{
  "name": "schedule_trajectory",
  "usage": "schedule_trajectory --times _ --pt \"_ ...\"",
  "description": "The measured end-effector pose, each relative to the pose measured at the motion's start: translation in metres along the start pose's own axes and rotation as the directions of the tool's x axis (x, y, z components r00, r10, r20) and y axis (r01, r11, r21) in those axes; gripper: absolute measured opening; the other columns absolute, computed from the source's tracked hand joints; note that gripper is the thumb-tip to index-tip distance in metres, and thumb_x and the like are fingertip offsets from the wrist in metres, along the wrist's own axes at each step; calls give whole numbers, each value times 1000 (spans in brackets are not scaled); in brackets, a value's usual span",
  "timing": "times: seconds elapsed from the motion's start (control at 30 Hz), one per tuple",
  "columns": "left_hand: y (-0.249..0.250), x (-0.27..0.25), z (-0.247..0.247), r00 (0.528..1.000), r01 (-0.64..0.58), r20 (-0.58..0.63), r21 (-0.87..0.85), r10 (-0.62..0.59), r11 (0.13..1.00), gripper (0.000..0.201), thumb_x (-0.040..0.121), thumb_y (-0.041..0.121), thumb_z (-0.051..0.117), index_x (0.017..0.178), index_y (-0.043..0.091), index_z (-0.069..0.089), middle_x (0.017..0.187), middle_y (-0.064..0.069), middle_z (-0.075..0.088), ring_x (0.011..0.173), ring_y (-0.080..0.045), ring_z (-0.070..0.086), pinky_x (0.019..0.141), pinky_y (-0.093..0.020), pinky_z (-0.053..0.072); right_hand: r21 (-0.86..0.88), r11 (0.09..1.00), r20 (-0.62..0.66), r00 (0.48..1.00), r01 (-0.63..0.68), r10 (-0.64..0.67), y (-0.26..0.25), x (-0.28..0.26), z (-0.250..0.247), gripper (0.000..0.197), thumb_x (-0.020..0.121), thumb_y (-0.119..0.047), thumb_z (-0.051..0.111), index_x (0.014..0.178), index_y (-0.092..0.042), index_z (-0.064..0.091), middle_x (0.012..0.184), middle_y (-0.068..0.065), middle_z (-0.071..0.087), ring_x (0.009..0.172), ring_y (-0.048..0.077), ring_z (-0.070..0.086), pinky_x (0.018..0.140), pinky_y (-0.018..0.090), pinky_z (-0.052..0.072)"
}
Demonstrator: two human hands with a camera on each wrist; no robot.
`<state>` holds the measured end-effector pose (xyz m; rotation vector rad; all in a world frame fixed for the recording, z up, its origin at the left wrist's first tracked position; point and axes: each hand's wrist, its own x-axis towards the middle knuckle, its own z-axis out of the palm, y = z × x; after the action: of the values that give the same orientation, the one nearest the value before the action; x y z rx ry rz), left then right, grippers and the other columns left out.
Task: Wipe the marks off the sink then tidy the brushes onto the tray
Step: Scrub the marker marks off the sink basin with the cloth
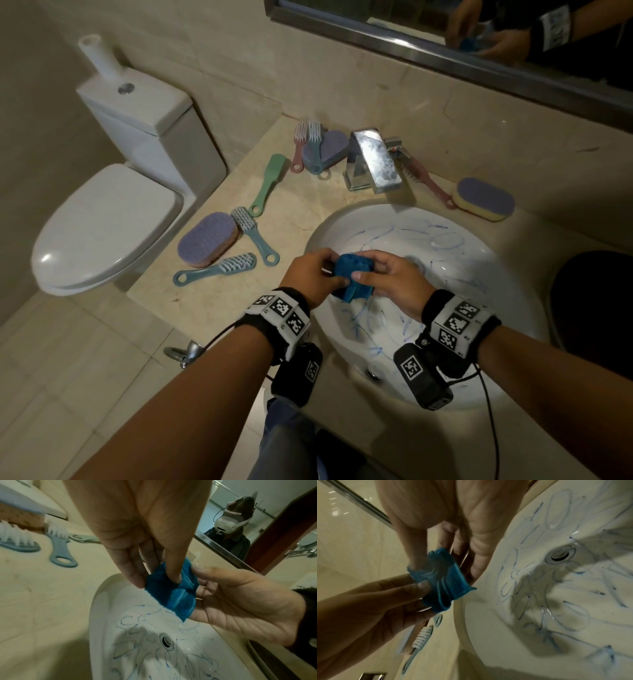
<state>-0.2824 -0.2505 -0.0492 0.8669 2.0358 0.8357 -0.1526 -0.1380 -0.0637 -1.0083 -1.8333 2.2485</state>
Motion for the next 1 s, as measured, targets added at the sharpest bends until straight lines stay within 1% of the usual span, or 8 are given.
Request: schedule_trajectory --times 0.13,0.27,0.43,0.63,0.77,0.87,0.93,1.0 --pt "-3 7 -12 996 -15 91 218 -5 976 43 80 14 71 121 12 58 122 -8 63 111 -19 60 90 -23 44 -233 972 -55 998 -36 24 15 22 -6 25 75 -5 74 92 -18 61 98 12 65 92 27 62 90 47 50" --pt "-12 23 -32 982 -52 176 592 -65 804 92 80 24 73 150 14 13 157 -10 15 144 -22 18 114 -30 19 -356 928 -275 961 -111 9 33 48 -21 27 77 -3 73 92 -15 54 93 10 61 87 23 58 71 32 51" --pt "-38 47 -31 928 -85 295 762 -227 642 134 63 30 86 148 7 -14 156 -14 -19 146 -28 -8 120 -40 10 -520 851 -299 949 -72 -103 55 93 -10 19 79 0 68 90 -7 55 91 9 58 84 20 55 72 27 44" --pt "-58 55 -29 941 -127 286 792 -179 597 146 55 39 88 146 9 -22 154 -9 -27 145 -25 -15 121 -36 6 -516 855 -420 883 -44 -208 58 145 26 19 78 -3 68 78 -10 50 80 9 55 74 17 49 57 20 38" --pt "-61 63 -29 940 -155 298 805 -164 573 157 45 48 89 144 8 -26 152 -11 -31 144 -27 -20 121 -39 7 -659 751 -197 974 -44 -116 90 113 39 13 78 1 62 77 -11 55 76 7 56 74 18 51 56 19 35" --pt "-63 67 -31 945 -163 293 803 -142 573 161 41 52 89 144 9 -27 152 -8 -32 144 -25 -22 121 -39 6 -671 742 -98 990 9 -100 86 114 32 18 79 -1 64 77 -15 55 75 4 54 74 17 51 58 20 35" --pt "-63 67 -32 949 -163 286 800 -128 578 160 41 51 89 144 10 -26 153 -7 -32 144 -23 -21 121 -37 3 -597 802 -307 928 -15 -211 68 143 25 17 78 -3 68 80 -15 57 72 1 53 74 16 50 63 22 37" --pt "-63 66 -32 952 -158 279 796 -122 584 159 42 50 89 144 12 -26 153 -6 -32 144 -23 -21 121 -36 2 -423 905 -572 789 -47 -226 50 163 20 11 77 -4 69 84 -7 61 72 0 51 72 14 50 61 21 39"
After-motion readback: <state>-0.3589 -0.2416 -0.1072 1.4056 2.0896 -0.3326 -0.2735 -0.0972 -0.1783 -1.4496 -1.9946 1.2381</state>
